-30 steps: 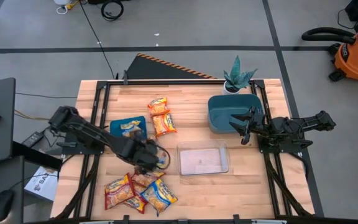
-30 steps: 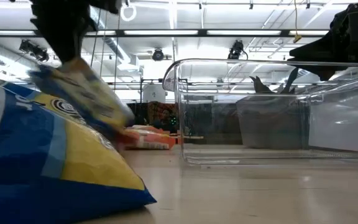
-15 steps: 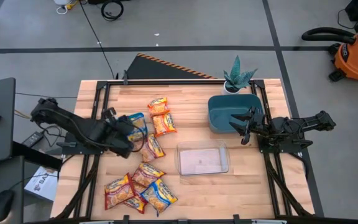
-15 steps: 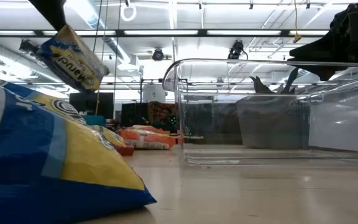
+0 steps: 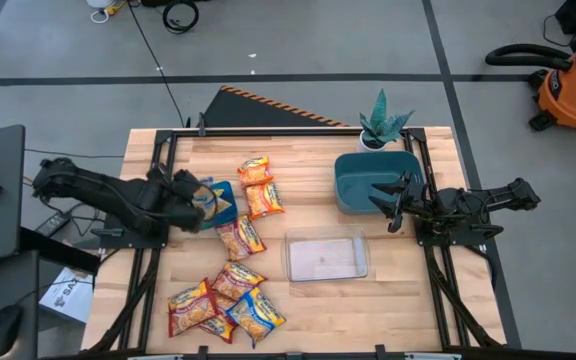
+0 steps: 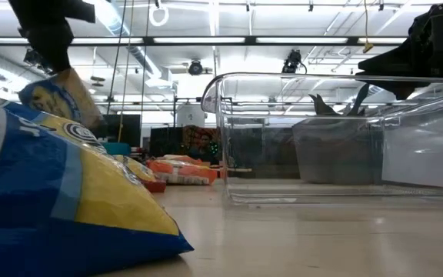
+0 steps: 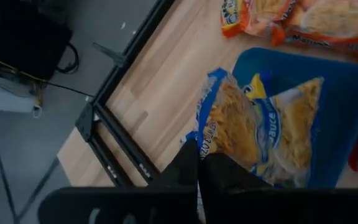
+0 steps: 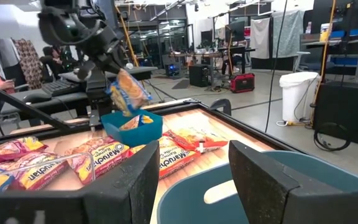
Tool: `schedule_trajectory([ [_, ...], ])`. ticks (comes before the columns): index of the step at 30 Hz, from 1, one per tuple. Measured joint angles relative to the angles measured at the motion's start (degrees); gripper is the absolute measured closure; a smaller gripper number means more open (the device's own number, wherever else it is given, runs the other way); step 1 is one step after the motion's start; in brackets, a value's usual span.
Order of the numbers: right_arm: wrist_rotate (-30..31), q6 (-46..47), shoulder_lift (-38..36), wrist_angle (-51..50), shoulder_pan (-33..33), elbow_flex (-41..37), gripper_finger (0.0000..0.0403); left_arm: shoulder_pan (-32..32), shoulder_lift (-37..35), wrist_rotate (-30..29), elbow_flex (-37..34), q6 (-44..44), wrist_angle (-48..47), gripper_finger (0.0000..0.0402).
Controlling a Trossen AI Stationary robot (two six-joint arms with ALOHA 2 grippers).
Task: Sort Maruchan noodles
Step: Put the blue noodle pack into the blue bin
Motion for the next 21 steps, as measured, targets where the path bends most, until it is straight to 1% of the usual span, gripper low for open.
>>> schedule_trajectory([
  [5,0.03,0.00,0.00,0.06,-0.02,-0.01,0.0204,5.34,-3.31,-0.54,-2.51,3.98,7.51,0.0399],
  [7,-0.02,-0.01,0.00,0.03,0.00,-0.02,0.0204,7.18,-4.58,0.39,-4.20,4.76,10.58,0.0399],
  [9,0.02,-0.01,0.00,0.02,-0.01,0.00,0.0204,8.76,-5.54,3.63,-6.38,5.02,11.80,0.0399],
  [14,0.00,-0.01,0.00,0.03,0.00,-0.02,0.0204,11.65,-5.91,12.55,-11.10,4.97,10.70,0.0399],
  [18,0.00,0.01,0.00,0.02,0.00,-0.01,0.0204,12.67,-5.78,18.56,-12.82,5.43,10.80,0.0388],
  [21,0.00,0.01,0.00,0.03,0.00,0.00,0.0204,12.74,-5.78,21.52,-13.62,6.76,10.64,0.0379],
])
